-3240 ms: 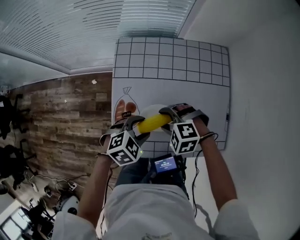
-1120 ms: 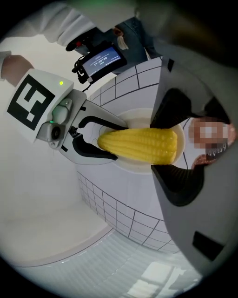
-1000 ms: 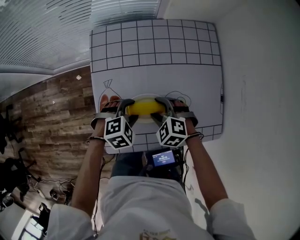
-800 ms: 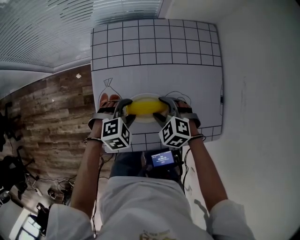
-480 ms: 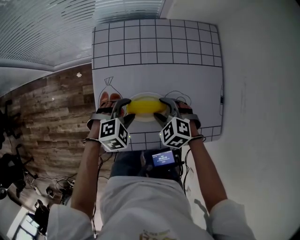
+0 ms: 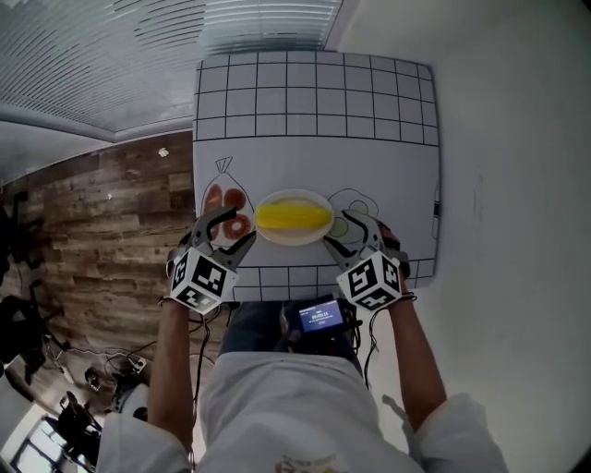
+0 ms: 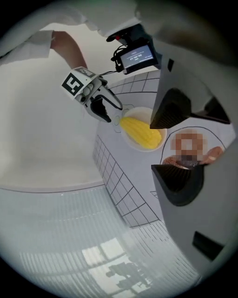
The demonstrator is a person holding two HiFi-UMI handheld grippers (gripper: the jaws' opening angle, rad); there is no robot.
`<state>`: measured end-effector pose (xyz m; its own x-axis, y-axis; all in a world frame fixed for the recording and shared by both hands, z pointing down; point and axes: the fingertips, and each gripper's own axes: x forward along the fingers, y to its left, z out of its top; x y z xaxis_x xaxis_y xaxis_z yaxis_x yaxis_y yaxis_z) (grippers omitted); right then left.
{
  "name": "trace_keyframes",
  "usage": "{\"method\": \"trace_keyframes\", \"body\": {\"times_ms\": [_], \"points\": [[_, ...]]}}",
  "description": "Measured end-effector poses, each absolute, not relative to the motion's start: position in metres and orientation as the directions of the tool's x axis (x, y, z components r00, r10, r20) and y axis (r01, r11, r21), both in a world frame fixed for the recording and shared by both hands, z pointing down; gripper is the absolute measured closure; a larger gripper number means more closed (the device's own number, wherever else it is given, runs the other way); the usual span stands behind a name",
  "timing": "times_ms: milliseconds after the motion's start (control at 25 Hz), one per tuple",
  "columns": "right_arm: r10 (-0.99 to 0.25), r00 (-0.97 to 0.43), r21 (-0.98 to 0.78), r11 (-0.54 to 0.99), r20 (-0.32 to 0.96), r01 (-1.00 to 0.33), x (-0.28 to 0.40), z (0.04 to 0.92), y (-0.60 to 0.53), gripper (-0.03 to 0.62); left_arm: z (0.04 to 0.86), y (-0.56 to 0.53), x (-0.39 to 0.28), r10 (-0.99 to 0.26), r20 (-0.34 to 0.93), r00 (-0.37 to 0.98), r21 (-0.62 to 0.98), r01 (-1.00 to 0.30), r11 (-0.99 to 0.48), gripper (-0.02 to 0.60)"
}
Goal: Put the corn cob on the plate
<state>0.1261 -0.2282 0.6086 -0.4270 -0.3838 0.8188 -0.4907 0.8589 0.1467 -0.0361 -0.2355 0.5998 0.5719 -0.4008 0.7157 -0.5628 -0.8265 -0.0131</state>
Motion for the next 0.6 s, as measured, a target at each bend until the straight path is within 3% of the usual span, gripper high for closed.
{"method": "trace_keyframes", "body": {"times_ms": [40, 120, 240, 400, 600], "points": [[-0.401, -0.442, 0.14, 0.846, 0.802, -0.514, 0.124, 0.602, -0.228, 0.334, 0.596, -0.234, -0.037, -0.422, 0.702, 0.574, -0.014, -0.581, -0.814, 0.334], [-0.418, -0.483, 0.11, 0.832, 0.769, -0.544, 0.116, 0.588, -0.227, 0.448, 0.593, -0.229, -0.037, -0.433, 0.69, 0.58, -0.006, -0.594, -0.804, 0.364], [-0.441, -0.532, 0.072, 0.814, 0.723, -0.577, 0.105, 0.569, -0.226, 0.555, 0.585, -0.219, -0.039, -0.441, 0.673, 0.594, 0.016, -0.608, -0.794, 0.401], [-0.447, -0.624, -0.056, 0.783, 0.642, -0.619, 0.093, 0.542, -0.223, 0.586, 0.552, -0.222, -0.042, -0.526, 0.607, 0.595, 0.009, -0.667, -0.745, 0.539], [-0.542, -0.633, -0.019, 0.751, 0.553, -0.66, 0.092, 0.504, -0.228, 0.588, 0.49, -0.235, -0.045, -0.664, 0.431, 0.611, 0.073, -0.757, -0.649, 0.572]]}}
